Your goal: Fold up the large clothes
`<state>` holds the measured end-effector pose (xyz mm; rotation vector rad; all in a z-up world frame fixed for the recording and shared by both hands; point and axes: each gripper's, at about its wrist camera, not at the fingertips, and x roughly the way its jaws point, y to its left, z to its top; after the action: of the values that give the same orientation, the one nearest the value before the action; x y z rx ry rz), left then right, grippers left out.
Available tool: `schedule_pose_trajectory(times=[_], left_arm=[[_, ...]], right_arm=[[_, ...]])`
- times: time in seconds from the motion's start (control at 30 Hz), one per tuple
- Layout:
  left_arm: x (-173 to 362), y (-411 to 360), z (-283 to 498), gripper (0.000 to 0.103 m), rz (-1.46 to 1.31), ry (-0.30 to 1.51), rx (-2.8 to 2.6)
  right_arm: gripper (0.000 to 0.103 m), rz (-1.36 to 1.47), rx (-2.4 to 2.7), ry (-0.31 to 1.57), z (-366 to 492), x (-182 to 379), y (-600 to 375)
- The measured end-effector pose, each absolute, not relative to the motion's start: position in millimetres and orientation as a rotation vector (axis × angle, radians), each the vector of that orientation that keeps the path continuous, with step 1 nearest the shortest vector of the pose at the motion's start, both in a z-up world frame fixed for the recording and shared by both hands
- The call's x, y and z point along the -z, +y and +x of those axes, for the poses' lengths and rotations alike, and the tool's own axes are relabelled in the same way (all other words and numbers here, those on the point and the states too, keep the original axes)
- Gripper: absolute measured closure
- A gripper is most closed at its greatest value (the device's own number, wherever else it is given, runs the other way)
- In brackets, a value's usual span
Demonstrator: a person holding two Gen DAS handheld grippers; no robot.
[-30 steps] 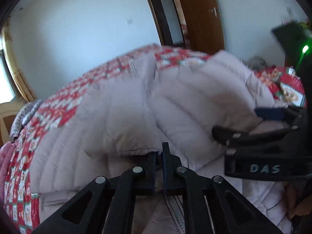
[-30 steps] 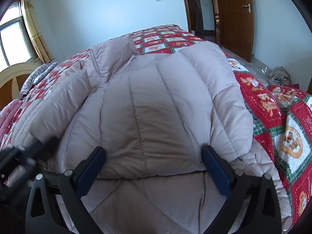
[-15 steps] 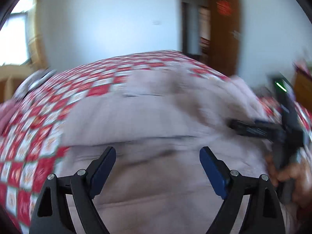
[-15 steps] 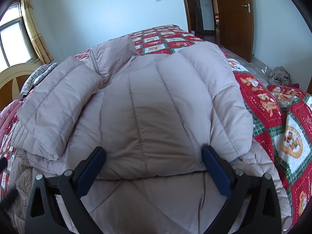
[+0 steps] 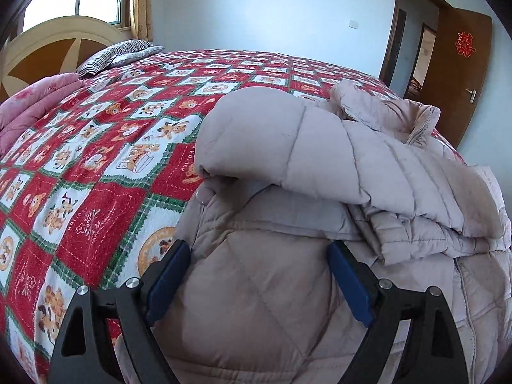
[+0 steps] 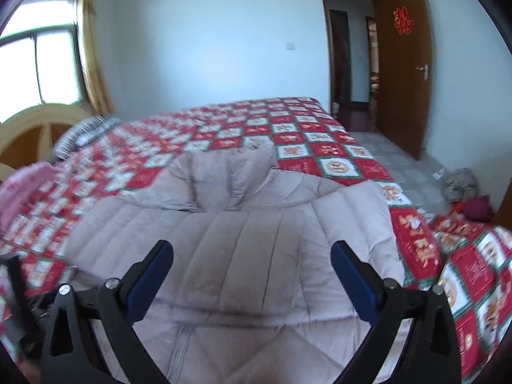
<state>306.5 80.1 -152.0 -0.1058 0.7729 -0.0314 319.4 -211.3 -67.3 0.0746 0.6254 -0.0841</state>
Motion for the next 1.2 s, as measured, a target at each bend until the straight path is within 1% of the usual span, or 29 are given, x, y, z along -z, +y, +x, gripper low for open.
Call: schedule_pose_trajectory(times=[0.03,0.07,0.1,0.13,0.17,0.23,0.3,0.4,0.53,0.67,0.73,0.8,0.9,1.07,1.13,1.17,1.2], left_arm=[[152,81,306,0.014,-0.113,0.773,0.033],[152,83,305,0.014,-0.121,0.772,0.036],[152,84,304,0.013,-0.128,0.770,0.039],[152,86,303,0.013,-0.135,0.767,0.042],[152,86,303,0.013,-0.142,0.765,0.045],[152,90,304,0.013,-0.153,0.761,0.050],[151,92,304,0.013,-0.162,0.761,0.053],[151,93,303,0.013,-0.175,0.761,0.053],[143,95,295,0.013,-0.191,0.761,0.014],[105,91,289,0.013,-0.186,0.686,0.023],[84,83,303,0.013,-0.146,0.656,0.016],[73,80,328,0.013,-0.135,0.666,-0.021],[86,80,368,0.013,-0.098,0.739,-0.114],[151,85,385,0.013,-0.045,0.857,-0.168],[158,96,386,0.011,-0.119,0.878,-0.144],[159,99,388,0.007,-0.134,0.886,-0.149],[159,100,389,0.006,-0.137,0.889,-0.152]], right_arm=[[0.005,0.035,0.087,0.647,326,76,-207],[0.023,-0.010,0.083,0.678,334,84,-202],[0.053,-0.057,0.075,0.720,341,96,-199],[0.062,-0.097,0.062,0.786,349,111,-198],[0.066,-0.114,0.050,0.845,355,125,-200],[0.066,-0.142,0.075,0.885,356,142,-209],[0.065,-0.170,0.159,0.885,355,150,-222],[0.061,-0.051,0.154,0.870,349,155,-244],[0.059,-0.065,0.127,0.840,343,155,-240],[0.057,-0.048,0.116,0.821,342,153,-238],[0.056,-0.052,0.114,0.816,340,152,-236],[0.055,-0.056,0.111,0.812,341,153,-235],[0.053,-0.049,0.105,0.809,342,152,-236],[0.052,-0.024,0.085,0.812,344,152,-238],[0.052,-0.015,0.078,0.814,343,152,-239],[0.051,-0.011,0.077,0.815,343,152,-240],[0.051,-0.010,0.077,0.816,344,152,-240]])
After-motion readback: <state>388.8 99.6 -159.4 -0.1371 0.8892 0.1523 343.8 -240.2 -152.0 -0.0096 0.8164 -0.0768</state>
